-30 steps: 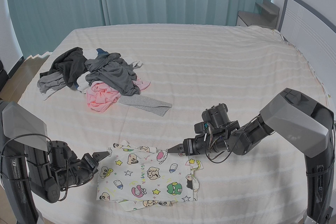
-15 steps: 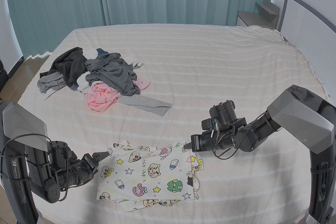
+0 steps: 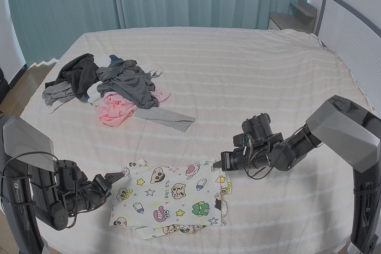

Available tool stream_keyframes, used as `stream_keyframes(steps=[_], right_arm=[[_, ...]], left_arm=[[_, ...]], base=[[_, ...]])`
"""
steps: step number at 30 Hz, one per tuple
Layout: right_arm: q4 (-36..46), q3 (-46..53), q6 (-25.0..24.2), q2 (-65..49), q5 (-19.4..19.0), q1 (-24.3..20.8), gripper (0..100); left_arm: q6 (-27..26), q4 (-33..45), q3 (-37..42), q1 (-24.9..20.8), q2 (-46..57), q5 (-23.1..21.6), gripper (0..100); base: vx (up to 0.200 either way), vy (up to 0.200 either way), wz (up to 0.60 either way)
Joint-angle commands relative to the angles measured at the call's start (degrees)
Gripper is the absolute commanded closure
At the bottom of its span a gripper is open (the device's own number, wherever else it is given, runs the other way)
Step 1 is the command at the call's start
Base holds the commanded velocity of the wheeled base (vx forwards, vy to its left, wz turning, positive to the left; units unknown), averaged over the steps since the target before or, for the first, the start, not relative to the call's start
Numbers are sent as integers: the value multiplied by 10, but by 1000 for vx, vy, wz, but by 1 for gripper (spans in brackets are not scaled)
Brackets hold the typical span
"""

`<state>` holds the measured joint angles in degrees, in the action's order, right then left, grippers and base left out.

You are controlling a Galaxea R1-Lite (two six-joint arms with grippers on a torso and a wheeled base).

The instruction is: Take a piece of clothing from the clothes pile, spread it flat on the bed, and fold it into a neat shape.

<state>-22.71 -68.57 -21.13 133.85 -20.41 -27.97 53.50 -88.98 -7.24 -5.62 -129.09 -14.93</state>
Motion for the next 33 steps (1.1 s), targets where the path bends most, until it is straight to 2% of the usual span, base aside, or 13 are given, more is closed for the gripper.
stream_keyframes(steps=[1,12,13,17,20,21,26,28,29,30,33], right_arm=[[0,0,-1,5,0,2,100],[6,4,0,5,1,15,100],[7,5,0,5,1,16,0],[8,6,-1,4,2,16,0],[7,27,0,-18,23,16,0],[7,47,-1,-42,34,18,0],[0,133,-2,-145,41,40,0],[-4,187,-18,-214,56,48,0],[-4,187,-18,-214,56,48,0],[-8,235,-56,-292,76,48,0],[-9,304,-103,-419,116,43,0]], left_arm=[[0,-10,-1,0,0,0,0],[0,-10,-1,0,-1,0,0],[0,-10,-1,0,-1,0,0],[0,-10,-1,0,-2,0,0],[-1,-10,-2,0,-4,1,0],[-1,-10,-2,1,-5,1,0],[-5,-10,2,0,-2,3,0],[-26,-10,8,0,-1,3,0],[-26,-10,8,0,-1,3,0],[-61,-10,20,0,-1,3,0],[-114,-10,39,0,2,1,0]], base=[[0,0,0],[0,0,0],[0,0,0],[0,0,0],[0,0,0],[0,0,0],[0,0,0],[0,0,0],[0,0,0],[0,0,0],[0,0,0]])
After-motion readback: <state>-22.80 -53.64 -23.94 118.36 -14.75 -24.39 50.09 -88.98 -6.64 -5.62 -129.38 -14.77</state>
